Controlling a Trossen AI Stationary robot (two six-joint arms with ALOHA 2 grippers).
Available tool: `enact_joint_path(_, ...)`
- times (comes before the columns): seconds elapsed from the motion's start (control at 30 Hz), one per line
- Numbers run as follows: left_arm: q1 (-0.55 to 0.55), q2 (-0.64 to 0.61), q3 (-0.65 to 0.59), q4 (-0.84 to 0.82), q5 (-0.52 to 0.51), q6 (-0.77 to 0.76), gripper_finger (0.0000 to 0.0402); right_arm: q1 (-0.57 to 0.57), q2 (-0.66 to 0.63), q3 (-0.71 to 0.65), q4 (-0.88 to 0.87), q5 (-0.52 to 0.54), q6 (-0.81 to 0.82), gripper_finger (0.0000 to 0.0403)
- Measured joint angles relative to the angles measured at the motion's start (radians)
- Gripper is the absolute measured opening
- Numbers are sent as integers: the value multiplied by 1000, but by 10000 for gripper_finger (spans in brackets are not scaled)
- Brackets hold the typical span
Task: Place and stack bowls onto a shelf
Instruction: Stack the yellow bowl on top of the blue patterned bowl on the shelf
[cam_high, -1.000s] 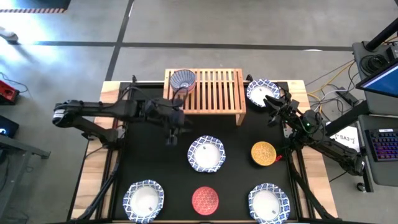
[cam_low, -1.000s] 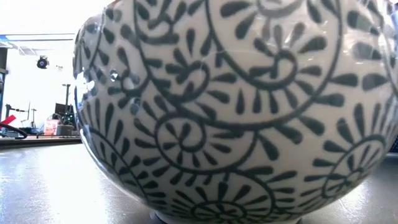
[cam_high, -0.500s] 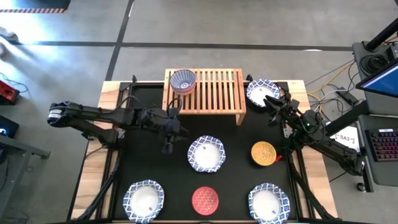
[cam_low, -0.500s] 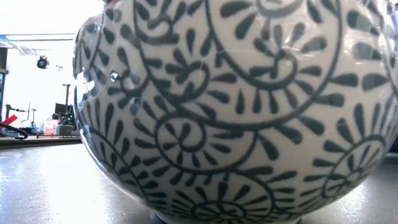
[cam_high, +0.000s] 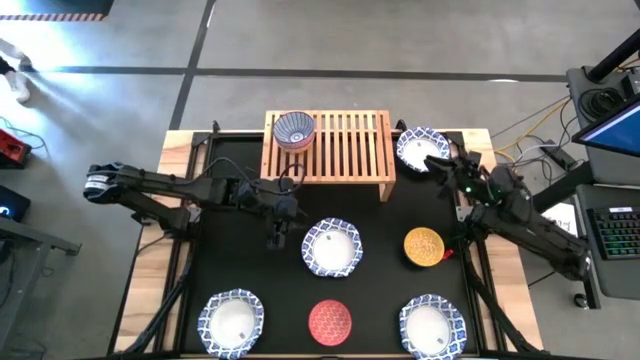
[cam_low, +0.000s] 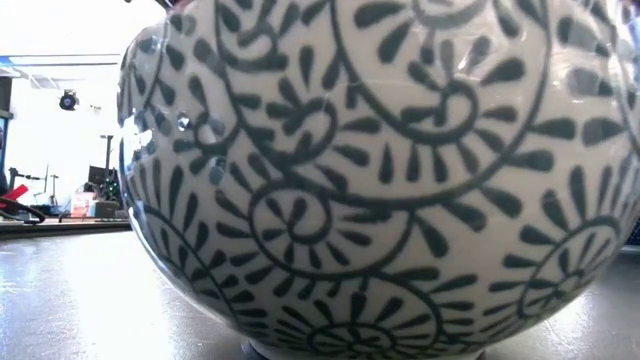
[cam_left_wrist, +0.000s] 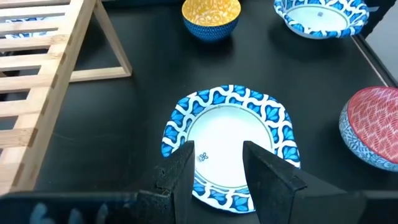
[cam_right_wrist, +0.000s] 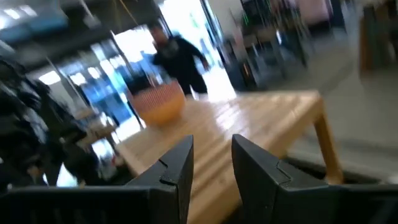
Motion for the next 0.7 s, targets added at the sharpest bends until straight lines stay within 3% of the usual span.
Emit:
enact_joint_path(0.17, -4, 0, -15, 11, 2, -2, 119, 0, 112, 211, -366, 0, 92, 98)
enact_joint_path(0.3, -3, -1, -37, 44, 17, -2, 119, 1, 212, 316, -543, -5, 183, 98)
enact_joint_path(0.5, -3, -22, -67, 63, 23, -7, 119, 53, 374, 375, -595, -61, 282, 98)
enact_joint_path(0.7, -4, -41, -68, 60, 23, -2, 119, 177, 551, 432, -626, -70, 341, 98)
